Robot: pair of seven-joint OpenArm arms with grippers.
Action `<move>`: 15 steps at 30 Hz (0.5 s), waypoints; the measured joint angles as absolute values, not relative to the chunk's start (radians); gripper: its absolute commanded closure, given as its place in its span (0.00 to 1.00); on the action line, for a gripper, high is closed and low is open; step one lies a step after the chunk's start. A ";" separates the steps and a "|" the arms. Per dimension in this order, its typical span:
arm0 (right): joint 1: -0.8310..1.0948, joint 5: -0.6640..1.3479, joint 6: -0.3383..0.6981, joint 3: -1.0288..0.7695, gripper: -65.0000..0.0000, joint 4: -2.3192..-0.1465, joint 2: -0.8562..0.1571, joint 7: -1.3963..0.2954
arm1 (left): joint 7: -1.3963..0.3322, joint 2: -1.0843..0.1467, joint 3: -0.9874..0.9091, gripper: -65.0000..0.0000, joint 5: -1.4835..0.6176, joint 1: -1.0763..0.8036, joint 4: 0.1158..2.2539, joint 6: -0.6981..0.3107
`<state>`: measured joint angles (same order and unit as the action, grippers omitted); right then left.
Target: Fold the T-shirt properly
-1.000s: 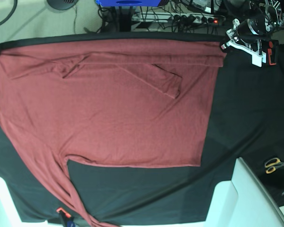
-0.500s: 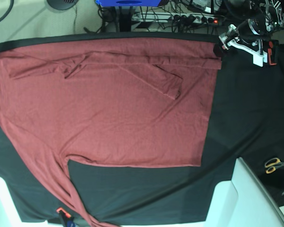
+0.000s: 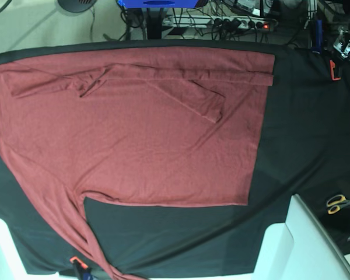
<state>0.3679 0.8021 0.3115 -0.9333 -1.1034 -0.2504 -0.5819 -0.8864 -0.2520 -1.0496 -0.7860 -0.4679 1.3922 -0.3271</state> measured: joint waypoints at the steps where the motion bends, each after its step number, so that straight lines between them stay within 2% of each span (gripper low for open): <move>1: 0.365 0.756 0.312 -0.877 0.50 -1.124 -0.243 -0.579 | -0.887 -0.253 -1.036 0.20 -0.790 -0.470 1.404 -0.379; 4: 0.311 0.723 0.347 -0.797 0.50 -1.222 -0.205 -0.576 | -0.897 -0.247 -0.945 0.21 -0.789 -0.465 1.461 -0.410; 7: 0.277 0.698 0.334 -0.787 0.50 -1.280 -0.240 -0.603 | -0.889 -0.234 -0.880 0.21 -0.802 -0.448 1.503 -0.422; 11: 0.252 0.667 0.316 -0.746 0.51 -1.283 -0.242 -0.706 | -0.889 -0.190 -0.873 0.21 -0.794 -0.430 1.501 -0.416; 15: 0.162 0.683 0.336 -0.654 0.51 -1.282 -0.234 -0.714 | -0.894 -0.181 -0.803 0.21 -0.783 -0.421 1.526 -0.402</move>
